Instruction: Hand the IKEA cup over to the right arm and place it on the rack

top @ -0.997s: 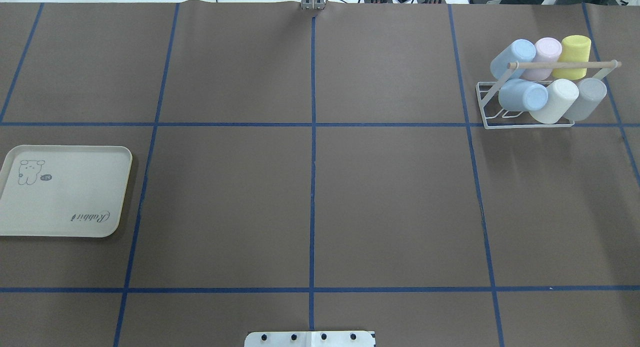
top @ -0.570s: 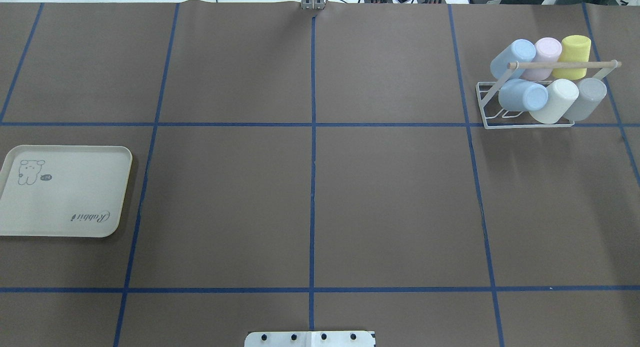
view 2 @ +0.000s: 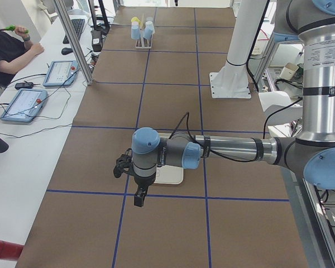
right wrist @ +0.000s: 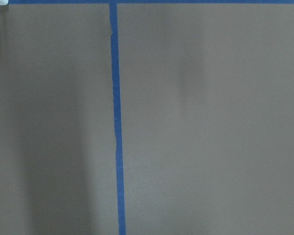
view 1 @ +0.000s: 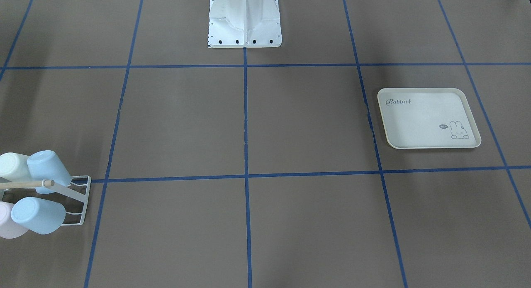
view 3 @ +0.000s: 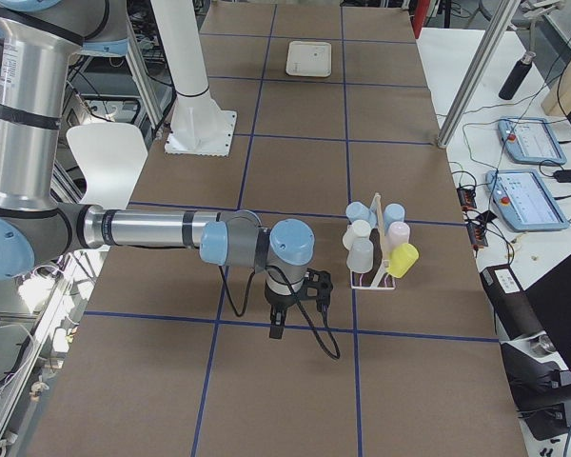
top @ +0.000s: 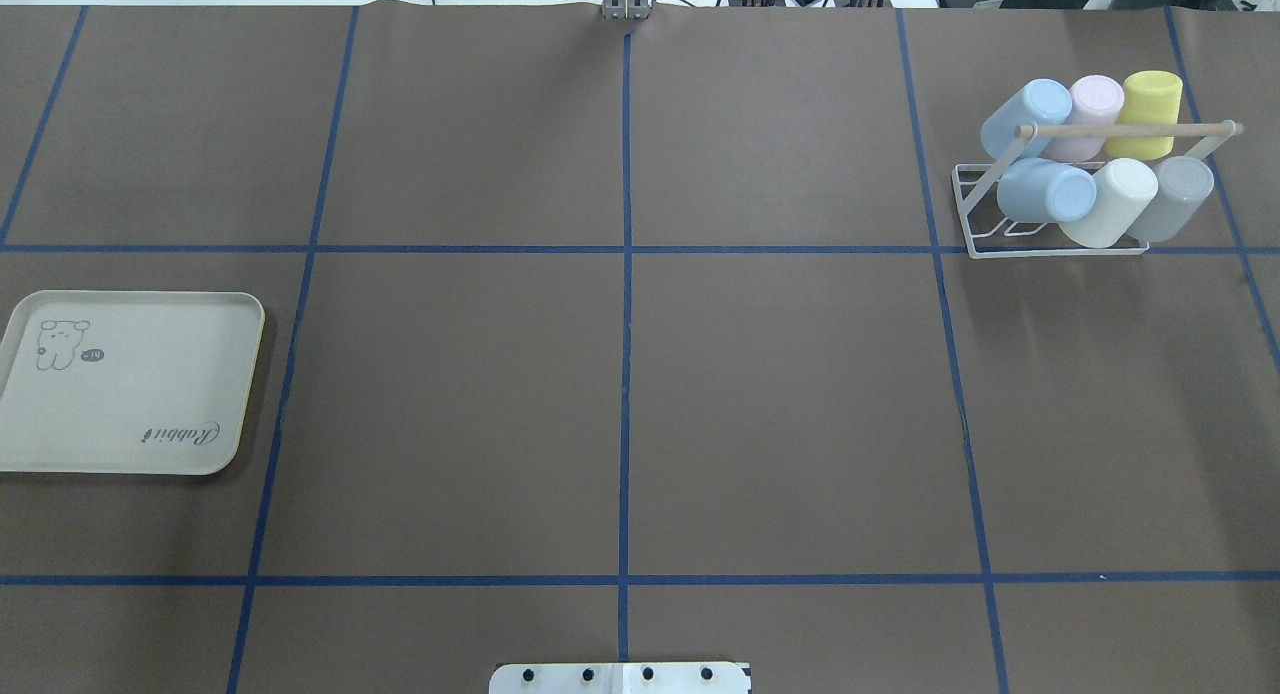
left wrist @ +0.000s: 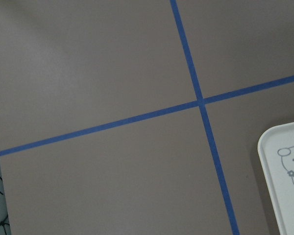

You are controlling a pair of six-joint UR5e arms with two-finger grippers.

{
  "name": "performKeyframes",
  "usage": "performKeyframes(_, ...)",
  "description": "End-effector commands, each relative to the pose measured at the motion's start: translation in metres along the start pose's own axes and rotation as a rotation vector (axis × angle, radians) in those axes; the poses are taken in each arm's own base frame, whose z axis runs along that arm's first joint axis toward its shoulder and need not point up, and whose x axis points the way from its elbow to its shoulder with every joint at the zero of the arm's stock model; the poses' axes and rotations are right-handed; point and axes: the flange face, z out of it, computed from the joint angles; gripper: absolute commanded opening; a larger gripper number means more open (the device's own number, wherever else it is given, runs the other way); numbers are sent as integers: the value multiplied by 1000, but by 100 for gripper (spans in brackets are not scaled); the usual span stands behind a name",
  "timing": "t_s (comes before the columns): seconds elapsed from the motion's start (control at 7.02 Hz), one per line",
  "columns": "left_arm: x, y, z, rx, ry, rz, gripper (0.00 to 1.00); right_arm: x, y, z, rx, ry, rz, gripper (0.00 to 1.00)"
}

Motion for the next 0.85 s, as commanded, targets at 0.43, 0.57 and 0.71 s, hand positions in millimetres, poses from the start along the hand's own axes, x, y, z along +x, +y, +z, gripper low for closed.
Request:
performKeyframes(0.43, 11, 9, 4, -97, 131, -103, 100, 0, 2, 0, -1, 1, -2, 100)
performKeyframes(0.57, 12, 5, 1, -90, 125, -94, 100, 0, 2, 0, -1, 1, -2, 100)
performKeyframes(0.71, 17, 0, -6, -73, 123, -79, 100, 0, 2, 0, -1, 1, -2, 100)
